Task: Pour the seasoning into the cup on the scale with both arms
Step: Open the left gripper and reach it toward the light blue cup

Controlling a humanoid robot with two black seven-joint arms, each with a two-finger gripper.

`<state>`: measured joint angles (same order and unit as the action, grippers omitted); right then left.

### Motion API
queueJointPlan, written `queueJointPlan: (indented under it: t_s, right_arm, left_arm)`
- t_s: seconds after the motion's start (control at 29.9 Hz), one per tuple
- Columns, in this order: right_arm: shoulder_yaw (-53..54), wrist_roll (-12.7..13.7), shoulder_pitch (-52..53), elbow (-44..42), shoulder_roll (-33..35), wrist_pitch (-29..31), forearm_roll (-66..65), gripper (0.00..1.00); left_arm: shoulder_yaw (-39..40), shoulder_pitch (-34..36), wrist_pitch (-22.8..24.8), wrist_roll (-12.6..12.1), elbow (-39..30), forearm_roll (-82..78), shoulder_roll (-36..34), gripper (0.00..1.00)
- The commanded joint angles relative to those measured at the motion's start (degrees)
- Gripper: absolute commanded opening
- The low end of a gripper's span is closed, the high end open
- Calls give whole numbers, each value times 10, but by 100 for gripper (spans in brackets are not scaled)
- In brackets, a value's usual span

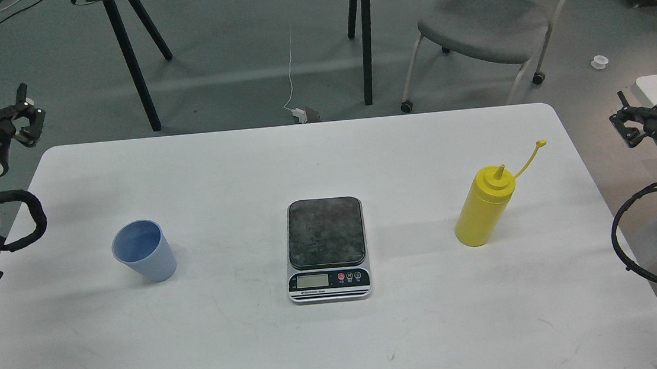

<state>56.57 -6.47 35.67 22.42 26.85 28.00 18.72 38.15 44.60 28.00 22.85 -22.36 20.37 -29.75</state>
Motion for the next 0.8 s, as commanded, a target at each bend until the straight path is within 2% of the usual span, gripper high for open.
queueJointPlan:
  t_s: [0.0, 0.33, 0.47, 0.63, 0.77]
  right_arm:
    - [2, -2, -1, 0, -1, 0, 0, 100]
    - [2, -2, 0, 4, 0, 0, 0, 100]
    - [-1, -2, -2, 13, 0, 0, 0, 100]
    - [0, -3, -5, 15, 0, 0, 0, 100]
    - [0, -5, -7, 15, 0, 0, 0, 100]
  left_arm:
    - [-1, 1, 0, -1, -1, -1, 9, 99]
    - [-17, -21, 0, -4, -81, -32, -11, 99]
    - [-39, -17, 0, -5, -130, -167, -66, 99]
    - [-40, -11, 0, -1, -158, -345, -119, 99]
    - [-36, -11, 0, 1, -223, -486, -176, 99]
